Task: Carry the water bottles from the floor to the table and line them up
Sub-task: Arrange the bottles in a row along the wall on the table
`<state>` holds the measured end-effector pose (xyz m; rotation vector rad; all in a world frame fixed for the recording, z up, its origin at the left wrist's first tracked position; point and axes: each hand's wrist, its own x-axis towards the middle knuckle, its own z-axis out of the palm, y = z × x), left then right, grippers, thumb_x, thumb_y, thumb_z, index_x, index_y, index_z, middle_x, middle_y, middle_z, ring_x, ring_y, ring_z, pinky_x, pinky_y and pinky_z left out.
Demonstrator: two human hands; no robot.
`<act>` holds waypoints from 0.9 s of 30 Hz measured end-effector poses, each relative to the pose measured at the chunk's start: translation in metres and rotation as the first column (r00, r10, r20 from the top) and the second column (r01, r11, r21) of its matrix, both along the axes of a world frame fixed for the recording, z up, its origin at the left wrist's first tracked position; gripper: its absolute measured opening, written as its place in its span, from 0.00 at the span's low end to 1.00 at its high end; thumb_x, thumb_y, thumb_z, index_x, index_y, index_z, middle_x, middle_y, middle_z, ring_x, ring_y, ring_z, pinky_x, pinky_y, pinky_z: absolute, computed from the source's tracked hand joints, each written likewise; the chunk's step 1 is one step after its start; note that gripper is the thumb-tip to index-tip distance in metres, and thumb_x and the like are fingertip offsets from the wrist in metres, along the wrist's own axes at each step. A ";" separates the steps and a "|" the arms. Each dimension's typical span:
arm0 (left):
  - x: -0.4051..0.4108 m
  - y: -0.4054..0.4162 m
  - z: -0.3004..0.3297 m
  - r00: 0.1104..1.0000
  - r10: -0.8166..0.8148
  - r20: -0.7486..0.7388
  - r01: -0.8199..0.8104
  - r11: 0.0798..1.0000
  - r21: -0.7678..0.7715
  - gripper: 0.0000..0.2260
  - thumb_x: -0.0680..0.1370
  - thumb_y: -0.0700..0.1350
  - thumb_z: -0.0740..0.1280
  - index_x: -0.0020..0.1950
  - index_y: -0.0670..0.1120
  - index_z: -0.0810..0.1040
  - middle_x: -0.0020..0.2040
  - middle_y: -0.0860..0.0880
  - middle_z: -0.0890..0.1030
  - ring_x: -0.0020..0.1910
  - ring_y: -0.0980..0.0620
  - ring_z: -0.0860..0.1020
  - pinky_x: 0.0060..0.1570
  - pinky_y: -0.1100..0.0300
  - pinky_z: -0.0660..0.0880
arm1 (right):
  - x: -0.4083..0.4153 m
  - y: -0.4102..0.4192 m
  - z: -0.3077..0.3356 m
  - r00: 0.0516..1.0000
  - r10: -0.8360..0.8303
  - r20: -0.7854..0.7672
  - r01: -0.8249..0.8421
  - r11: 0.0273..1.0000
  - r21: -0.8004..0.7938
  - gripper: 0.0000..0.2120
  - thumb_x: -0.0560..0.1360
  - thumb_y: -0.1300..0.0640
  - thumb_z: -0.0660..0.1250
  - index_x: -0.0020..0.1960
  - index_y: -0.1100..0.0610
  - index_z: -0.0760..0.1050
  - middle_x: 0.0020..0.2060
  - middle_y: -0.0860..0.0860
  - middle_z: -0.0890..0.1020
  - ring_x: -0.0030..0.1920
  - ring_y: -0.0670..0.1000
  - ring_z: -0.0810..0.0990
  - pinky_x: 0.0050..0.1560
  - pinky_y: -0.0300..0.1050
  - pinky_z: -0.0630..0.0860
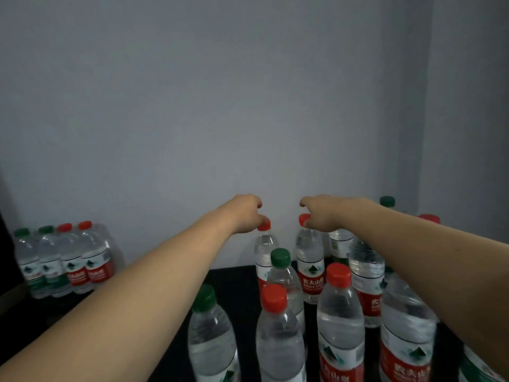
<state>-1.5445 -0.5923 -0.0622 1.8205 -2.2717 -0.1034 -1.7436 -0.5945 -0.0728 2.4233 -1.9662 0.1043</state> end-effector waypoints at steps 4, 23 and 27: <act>-0.011 -0.028 -0.009 0.996 -0.025 0.086 0.014 0.991 0.137 0.19 0.78 0.50 0.69 0.66 0.44 0.75 0.54 0.43 0.81 0.45 0.46 0.83 0.46 0.53 0.82 | 0.006 -0.032 -0.015 0.995 0.007 -0.099 -0.002 0.999 0.046 0.17 0.79 0.50 0.62 0.65 0.57 0.71 0.58 0.56 0.77 0.54 0.56 0.79 0.56 0.52 0.77; 0.160 0.082 0.068 0.992 0.005 0.123 0.031 0.957 -0.290 0.08 0.78 0.49 0.67 0.54 0.48 0.74 0.52 0.47 0.79 0.48 0.46 0.75 0.48 0.54 0.74 | 0.133 0.067 0.105 0.986 0.164 -0.030 -0.164 0.925 -0.342 0.16 0.78 0.47 0.63 0.60 0.57 0.71 0.57 0.58 0.77 0.54 0.60 0.76 0.45 0.47 0.68; 0.223 0.105 0.080 0.990 0.047 0.134 -0.002 0.949 -0.317 0.09 0.79 0.48 0.67 0.56 0.48 0.74 0.53 0.48 0.79 0.48 0.47 0.75 0.48 0.55 0.74 | 0.191 0.078 0.121 0.972 0.234 0.007 -0.215 0.904 -0.369 0.18 0.77 0.46 0.64 0.59 0.58 0.72 0.58 0.58 0.77 0.54 0.60 0.76 0.51 0.50 0.74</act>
